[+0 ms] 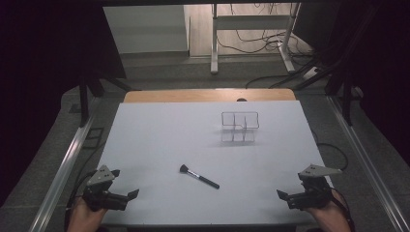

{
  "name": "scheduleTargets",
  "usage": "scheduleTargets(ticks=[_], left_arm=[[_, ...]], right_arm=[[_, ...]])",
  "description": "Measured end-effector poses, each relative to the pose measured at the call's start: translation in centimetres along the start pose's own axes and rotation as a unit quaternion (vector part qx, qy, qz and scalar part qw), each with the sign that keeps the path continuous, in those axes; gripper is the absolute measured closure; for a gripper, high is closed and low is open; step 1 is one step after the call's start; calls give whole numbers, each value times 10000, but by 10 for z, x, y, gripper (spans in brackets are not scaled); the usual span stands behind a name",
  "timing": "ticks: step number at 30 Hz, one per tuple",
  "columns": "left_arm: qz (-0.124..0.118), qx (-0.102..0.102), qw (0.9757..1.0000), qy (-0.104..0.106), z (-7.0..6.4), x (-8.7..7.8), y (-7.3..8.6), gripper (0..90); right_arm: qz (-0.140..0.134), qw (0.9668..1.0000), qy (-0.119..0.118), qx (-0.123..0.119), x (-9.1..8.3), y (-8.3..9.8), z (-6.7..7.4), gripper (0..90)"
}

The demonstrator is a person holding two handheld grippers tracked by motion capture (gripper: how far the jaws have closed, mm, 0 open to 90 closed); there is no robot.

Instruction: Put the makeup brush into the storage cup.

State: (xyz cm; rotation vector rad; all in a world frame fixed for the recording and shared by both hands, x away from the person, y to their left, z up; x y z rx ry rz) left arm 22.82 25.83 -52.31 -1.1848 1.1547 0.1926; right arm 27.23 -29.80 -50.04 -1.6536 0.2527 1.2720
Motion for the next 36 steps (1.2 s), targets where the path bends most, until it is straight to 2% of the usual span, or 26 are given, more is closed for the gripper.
scheduleTargets(ticks=[1,4,7,11,15,17,25,27,33,36], left_arm=[[0,0,10000,0,0,0,0,0],[-42,-113,9998,173,-1,0,-1,0],[-97,-121,9993,335,-3,0,-2,0],[-97,-111,9993,330,-3,0,-2,0],[62,-161,9998,90,1,1,0,2],[69,-151,9998,58,1,0,1,2],[22,-140,9999,73,1,0,-1,2],[-26,-175,9997,151,1,0,-2,5],[-140,-187,9996,180,2,-1,-5,8],[-101,-173,9996,206,1,-2,-8,14]], right_arm=[[-15,10000,12,-1,0,0,-1,0],[-105,9999,10,42,-1,-1,-2,0],[-84,10000,9,45,-1,-1,-2,0],[-15,10000,30,38,1,0,-2,0],[26,10000,44,-11,2,-1,-1,0],[40,10000,59,-2,2,-1,-1,0],[74,9999,86,-11,2,0,-1,0],[85,9999,89,-4,3,0,-1,0],[96,9999,116,-20,3,-1,-1,0],[71,9999,106,-25,3,-1,-1,0]])
Point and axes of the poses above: each handheld gripper's, and its own axes: x roughly forward along the jaws, y roughly out of its underside, z roughly to its left, the point moved 4 cm from there along x, roughly forward along the jaws, and after that the axes turned 8 degrees about z, right-handed, at the moved point
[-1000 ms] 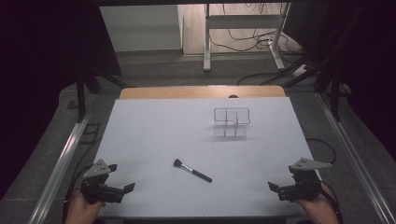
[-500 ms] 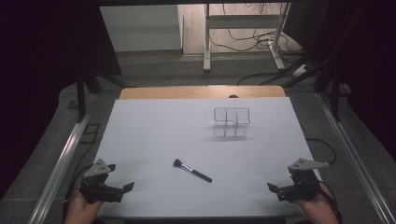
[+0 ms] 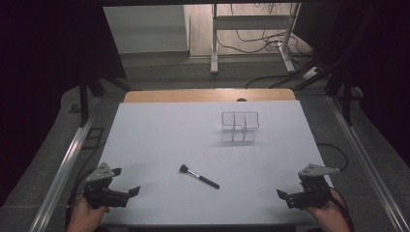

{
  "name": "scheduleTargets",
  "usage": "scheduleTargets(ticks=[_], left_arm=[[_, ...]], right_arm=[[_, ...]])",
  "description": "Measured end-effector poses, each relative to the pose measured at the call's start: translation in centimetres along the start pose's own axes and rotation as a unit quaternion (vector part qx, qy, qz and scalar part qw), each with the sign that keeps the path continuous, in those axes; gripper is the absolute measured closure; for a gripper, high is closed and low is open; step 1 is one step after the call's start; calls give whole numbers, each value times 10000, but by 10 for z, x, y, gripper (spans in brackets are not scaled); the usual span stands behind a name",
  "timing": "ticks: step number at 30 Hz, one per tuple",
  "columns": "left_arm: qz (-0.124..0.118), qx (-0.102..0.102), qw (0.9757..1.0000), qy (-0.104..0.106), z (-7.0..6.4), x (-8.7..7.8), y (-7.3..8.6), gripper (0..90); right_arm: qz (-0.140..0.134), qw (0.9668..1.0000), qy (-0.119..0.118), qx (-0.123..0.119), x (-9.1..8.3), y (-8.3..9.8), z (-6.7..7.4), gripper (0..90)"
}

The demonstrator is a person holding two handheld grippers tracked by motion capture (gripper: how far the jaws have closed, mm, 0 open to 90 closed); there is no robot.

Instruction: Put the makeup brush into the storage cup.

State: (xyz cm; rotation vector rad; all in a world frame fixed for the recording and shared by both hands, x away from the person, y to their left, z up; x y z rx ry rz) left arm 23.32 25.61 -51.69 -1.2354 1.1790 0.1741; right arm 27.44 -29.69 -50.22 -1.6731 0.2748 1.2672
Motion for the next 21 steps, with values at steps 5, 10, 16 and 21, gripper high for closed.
scheduleTargets(ticks=[5,10,16,21], left_arm=[[55,62,10000,29,-1,-1,-5,23],[120,66,9999,32,-3,1,-9,19],[167,86,9998,46,-6,4,-13,10],[218,118,9997,47,-8,6,-18,6]], right_arm=[[-13,10000,14,-27,0,-1,1,0],[-4,10000,21,-42,0,-1,1,0],[-35,10000,21,-42,0,-2,1,0],[-26,10000,28,-40,0,-2,1,0]])
Point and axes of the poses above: each handheld gripper's, and its own axes: x roughly forward along the jaws, y roughly out of its underside, z roughly to its left, the point moved 4 cm from there along x, roughly forward along the jaws, and after that the axes turned 8 degrees about z, right-handed, at the moved point
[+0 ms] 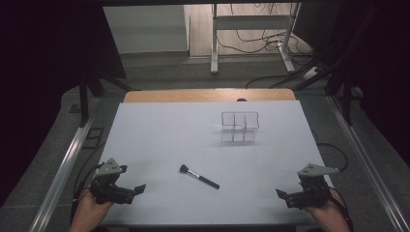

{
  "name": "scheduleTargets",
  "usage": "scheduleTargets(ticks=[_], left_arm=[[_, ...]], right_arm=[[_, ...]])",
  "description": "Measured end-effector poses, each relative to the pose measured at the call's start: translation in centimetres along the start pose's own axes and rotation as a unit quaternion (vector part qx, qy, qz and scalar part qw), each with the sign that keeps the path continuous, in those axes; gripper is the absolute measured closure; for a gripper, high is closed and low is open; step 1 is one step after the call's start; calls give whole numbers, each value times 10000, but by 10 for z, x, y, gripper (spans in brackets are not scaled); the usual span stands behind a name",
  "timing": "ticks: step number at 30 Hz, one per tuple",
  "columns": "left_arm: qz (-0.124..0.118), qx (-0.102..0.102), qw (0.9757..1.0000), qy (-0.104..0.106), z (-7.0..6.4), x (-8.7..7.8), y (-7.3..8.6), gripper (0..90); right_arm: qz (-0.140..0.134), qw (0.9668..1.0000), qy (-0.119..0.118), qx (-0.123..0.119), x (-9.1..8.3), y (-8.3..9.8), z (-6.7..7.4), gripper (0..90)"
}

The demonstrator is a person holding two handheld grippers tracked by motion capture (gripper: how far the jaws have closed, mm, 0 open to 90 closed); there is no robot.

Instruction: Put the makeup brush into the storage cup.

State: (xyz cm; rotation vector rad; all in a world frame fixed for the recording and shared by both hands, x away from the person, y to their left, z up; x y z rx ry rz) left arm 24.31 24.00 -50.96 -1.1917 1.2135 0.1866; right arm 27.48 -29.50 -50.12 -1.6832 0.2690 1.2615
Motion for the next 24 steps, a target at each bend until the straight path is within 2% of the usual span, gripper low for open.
scheduleTargets(ticks=[4,15,24], left_arm=[[17,54,10000,-38,0,0,-4,4],[29,154,9999,32,-2,6,-17,0],[161,280,9995,19,-4,8,-24,4]], right_arm=[[8,10000,-4,-1,0,0,0,0],[108,9999,-31,6,1,0,1,0],[115,9999,-33,-24,1,0,2,0]])
Point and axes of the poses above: each handheld gripper's, and its own axes: x roughly forward along the jaws, y roughly out of its underside, z roughly to its left, the point moved 4 cm from there along x, roughly forward along the jaws, and after that the axes turned 8 degrees about z, right-handed, at the moved point
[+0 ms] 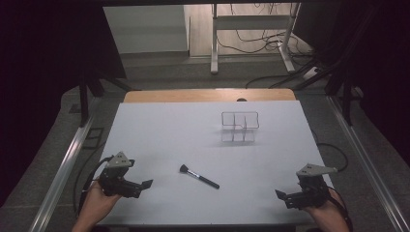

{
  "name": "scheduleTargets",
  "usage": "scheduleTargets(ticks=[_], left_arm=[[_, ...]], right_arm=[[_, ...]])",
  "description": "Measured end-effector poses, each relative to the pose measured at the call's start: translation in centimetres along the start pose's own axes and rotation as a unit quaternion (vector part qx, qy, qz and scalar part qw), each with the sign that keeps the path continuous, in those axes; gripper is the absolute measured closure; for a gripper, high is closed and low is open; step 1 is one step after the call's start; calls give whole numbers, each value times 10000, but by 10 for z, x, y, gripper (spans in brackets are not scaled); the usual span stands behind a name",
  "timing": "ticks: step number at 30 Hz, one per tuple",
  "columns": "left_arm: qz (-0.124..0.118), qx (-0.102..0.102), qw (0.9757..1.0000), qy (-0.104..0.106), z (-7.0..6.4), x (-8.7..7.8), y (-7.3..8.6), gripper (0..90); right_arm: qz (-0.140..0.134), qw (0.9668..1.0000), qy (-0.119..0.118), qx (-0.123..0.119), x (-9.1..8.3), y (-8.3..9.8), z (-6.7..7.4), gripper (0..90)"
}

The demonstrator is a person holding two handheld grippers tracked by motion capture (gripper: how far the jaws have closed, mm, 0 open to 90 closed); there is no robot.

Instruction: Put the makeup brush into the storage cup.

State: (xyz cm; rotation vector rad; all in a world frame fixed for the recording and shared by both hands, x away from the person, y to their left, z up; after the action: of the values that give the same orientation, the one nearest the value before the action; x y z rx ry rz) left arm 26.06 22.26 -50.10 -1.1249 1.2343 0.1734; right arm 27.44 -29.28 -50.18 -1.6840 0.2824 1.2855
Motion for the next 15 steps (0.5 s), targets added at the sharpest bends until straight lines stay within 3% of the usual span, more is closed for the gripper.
scheduleTargets(ticks=[15], left_arm=[[137,326,9994,4,-7,13,-19,0]], right_arm=[[-16,10000,59,40,-1,0,-2,0]])
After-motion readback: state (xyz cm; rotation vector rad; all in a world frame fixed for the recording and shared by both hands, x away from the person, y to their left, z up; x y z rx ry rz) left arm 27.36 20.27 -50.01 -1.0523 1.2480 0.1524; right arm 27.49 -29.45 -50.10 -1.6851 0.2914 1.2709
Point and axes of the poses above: each handheld gripper's, and its own axes: x roughly forward along the jaws, y roughly out of its underside, z roughly to its left, the point moved 4 cm from there along x, roughly forward along the jaws, and after that the axes turned 8 degrees about z, right-handed, at the moved point
